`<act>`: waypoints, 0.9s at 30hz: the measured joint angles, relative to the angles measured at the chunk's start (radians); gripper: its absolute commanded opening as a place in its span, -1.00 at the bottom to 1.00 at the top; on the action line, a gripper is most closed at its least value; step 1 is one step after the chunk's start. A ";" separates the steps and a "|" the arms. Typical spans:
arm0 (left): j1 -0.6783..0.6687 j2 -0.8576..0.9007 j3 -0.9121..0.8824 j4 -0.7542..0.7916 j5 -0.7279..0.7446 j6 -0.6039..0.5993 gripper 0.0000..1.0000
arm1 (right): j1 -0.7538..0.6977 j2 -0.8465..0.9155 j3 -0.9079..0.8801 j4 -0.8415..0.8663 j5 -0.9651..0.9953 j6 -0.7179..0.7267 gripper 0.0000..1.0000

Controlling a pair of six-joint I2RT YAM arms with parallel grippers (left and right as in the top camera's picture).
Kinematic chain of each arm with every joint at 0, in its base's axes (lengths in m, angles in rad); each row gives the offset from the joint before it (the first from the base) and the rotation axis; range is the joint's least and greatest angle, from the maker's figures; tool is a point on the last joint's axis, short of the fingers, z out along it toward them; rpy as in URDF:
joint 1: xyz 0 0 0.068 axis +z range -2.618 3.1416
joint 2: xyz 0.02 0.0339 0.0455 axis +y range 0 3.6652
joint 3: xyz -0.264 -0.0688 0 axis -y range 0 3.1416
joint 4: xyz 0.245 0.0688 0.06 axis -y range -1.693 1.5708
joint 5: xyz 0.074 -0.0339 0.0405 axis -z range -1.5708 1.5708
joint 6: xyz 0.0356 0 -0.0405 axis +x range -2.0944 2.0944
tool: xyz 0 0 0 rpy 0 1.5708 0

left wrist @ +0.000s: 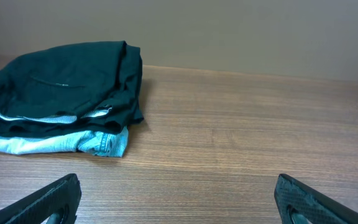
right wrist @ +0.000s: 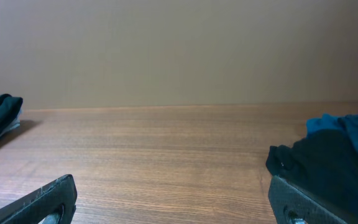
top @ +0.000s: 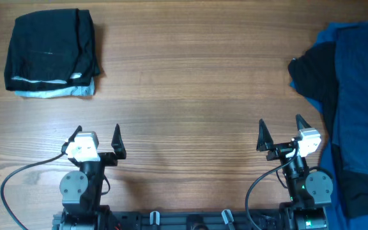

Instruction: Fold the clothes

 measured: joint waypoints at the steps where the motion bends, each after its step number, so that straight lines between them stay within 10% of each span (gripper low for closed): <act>1: 0.000 0.000 0.000 0.000 0.000 0.000 0.99 | 0.000 0.000 0.000 0.000 0.000 0.000 0.99; 27: 0.000 0.000 -0.004 0.140 0.111 -0.004 0.99 | 0.000 0.000 0.000 0.000 0.000 0.000 0.99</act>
